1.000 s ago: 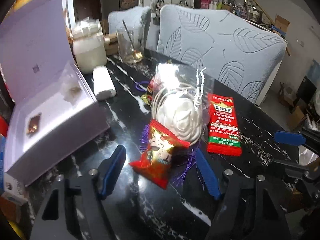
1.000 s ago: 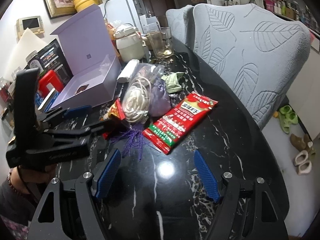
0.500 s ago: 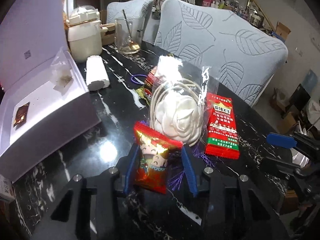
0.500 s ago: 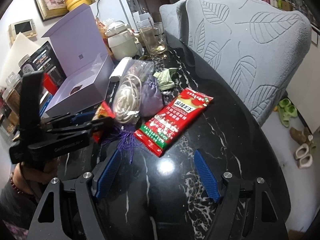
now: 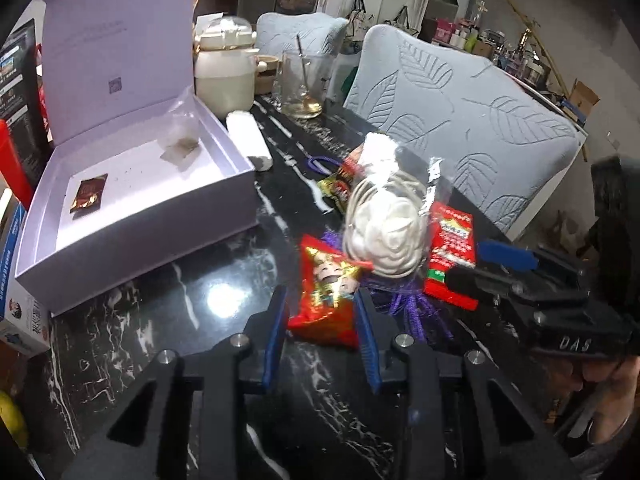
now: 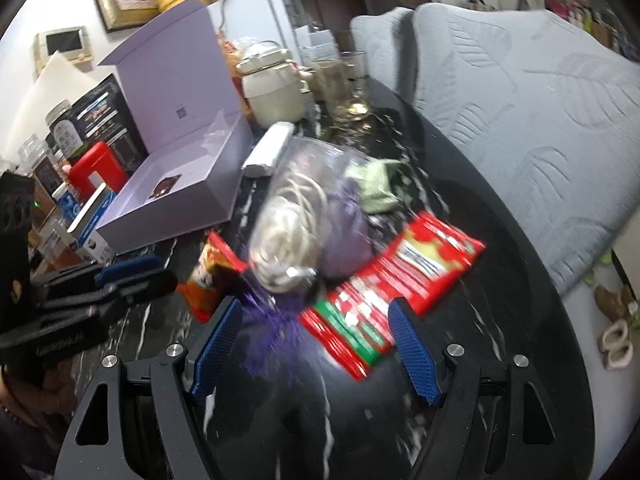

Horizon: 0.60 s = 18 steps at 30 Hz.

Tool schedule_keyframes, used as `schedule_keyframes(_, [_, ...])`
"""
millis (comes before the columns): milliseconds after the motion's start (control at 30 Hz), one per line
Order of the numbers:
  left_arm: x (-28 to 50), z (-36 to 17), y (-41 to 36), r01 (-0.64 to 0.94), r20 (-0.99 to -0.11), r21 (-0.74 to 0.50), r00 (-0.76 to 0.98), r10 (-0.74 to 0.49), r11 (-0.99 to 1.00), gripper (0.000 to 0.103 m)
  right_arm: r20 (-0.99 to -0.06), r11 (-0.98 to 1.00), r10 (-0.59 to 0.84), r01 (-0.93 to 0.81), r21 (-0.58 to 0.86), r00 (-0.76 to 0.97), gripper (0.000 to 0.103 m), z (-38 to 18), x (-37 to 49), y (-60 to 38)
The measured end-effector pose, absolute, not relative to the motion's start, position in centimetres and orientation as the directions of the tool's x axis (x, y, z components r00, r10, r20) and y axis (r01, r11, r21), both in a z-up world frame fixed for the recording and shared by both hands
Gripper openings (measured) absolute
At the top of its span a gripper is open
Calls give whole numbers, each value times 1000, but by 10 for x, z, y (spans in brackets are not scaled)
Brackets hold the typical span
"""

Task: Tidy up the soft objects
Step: 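Grasp the red cartoon snack packet with the left tool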

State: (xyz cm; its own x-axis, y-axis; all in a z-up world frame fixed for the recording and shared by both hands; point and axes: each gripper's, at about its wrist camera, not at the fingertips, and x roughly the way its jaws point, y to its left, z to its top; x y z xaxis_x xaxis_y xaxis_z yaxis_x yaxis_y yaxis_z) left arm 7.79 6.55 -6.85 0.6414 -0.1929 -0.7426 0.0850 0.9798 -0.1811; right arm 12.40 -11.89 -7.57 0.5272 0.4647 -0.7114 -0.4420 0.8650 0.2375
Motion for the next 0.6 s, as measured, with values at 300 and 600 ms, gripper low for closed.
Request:
schedule_keyframes(300, [94, -80, 57, 122, -765, -198, 601, -231, 973, 33, -709, 877, 442, -431, 213, 549, 76, -72, 129, -113])
schedule_keyframes(600, [111, -100, 51, 82, -826, -123, 544, -147, 989, 53, -725, 889, 425, -400, 222, 542, 76, -77, 124, -123])
